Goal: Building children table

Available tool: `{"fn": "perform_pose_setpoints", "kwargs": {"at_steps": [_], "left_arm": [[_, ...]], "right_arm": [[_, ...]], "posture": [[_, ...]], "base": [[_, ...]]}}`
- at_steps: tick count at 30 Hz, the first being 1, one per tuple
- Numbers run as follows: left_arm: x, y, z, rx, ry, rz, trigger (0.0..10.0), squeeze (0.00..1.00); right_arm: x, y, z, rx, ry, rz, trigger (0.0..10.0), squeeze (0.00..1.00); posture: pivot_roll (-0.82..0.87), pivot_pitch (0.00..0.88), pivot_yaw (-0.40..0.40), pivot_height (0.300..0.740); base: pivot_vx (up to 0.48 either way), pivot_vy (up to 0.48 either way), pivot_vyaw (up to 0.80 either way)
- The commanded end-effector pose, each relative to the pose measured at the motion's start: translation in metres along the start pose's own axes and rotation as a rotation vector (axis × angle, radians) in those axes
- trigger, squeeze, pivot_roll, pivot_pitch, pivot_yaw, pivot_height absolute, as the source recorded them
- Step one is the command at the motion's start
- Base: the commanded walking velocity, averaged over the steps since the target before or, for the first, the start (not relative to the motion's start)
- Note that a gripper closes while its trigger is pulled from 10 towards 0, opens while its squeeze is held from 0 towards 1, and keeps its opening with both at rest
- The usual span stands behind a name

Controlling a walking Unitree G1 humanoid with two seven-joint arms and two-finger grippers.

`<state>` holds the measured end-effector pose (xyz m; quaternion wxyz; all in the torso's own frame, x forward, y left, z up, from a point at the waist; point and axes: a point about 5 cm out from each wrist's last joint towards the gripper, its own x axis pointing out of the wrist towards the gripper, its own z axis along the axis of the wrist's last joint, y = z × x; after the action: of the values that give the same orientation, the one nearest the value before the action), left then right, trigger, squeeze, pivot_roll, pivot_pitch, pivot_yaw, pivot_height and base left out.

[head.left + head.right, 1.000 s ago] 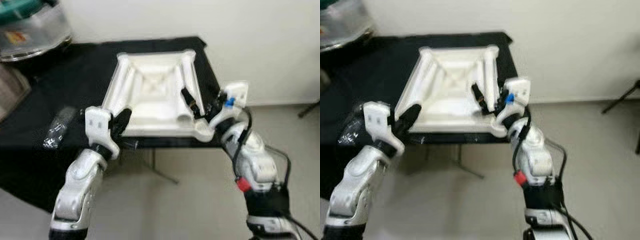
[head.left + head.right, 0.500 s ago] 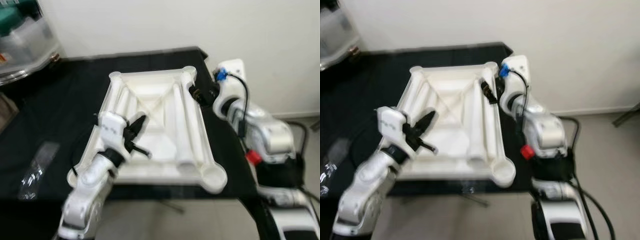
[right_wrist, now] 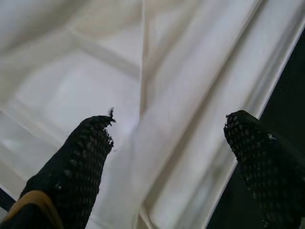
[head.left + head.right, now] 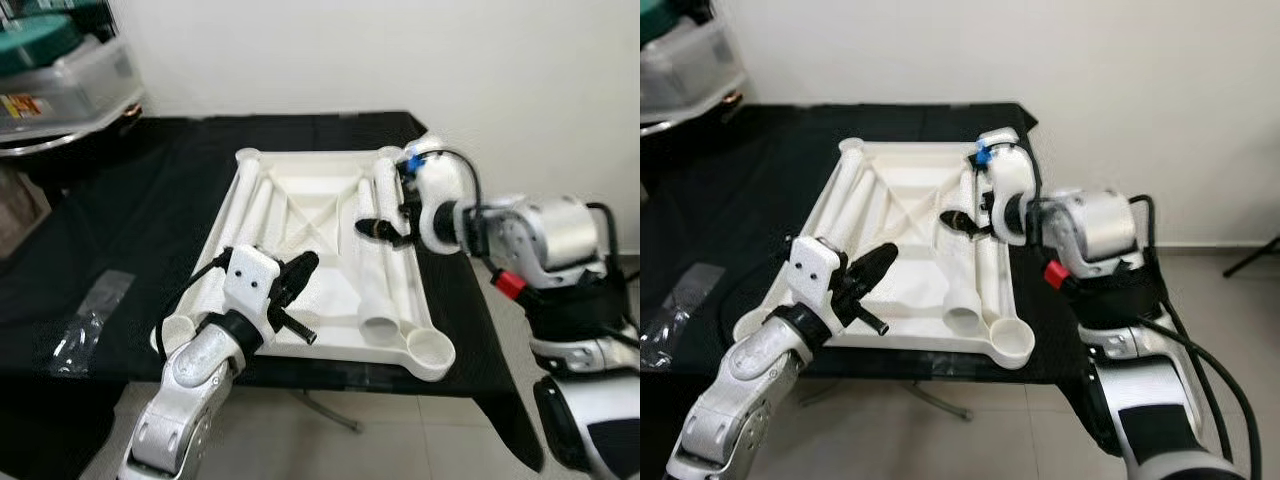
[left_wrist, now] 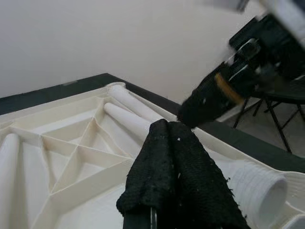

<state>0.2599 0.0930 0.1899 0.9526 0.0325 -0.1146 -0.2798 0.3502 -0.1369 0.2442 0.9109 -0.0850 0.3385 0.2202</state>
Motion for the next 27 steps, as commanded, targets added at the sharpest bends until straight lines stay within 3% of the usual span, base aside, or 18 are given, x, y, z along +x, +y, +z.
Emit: {"fn": "perform_pose_setpoints", "kwargs": {"at_steps": [1,12,17,23,27], "left_arm": [[-0.001,-0.003,-0.005,0.006,0.021,-0.006,10.0,0.0],[0.0,-0.014,-0.007,0.018,0.028,-0.028,10.0,0.0],[0.0,-0.015,-0.007,0.02,0.024,-0.027,10.0,0.0],[0.0,-0.018,-0.007,0.022,0.022,-0.026,10.0,0.0],[-0.001,-0.021,-0.007,0.021,0.015,-0.023,10.0,0.0]], "right_arm": [[0.002,0.002,-0.002,0.002,0.044,-0.003,10.0,0.0],[0.02,0.025,-0.007,0.106,0.088,0.081,10.0,0.0],[0.022,0.027,-0.003,0.115,0.083,0.092,10.0,0.0],[0.027,0.027,0.0,0.117,0.095,0.059,10.0,0.0],[0.035,0.025,-0.007,0.116,0.148,-0.027,10.0,0.0]], "posture": [[-0.06,0.101,-0.054,0.74],[-0.06,0.117,-0.067,0.74],[-0.06,0.118,-0.067,0.74],[-0.06,0.117,-0.075,0.74],[-0.07,0.125,-0.087,0.74]], "base": [[0.0,0.0,0.0],[0.0,0.0,0.0],[0.0,0.0,0.0],[0.0,0.0,0.0],[0.0,0.0,0.0]]}}
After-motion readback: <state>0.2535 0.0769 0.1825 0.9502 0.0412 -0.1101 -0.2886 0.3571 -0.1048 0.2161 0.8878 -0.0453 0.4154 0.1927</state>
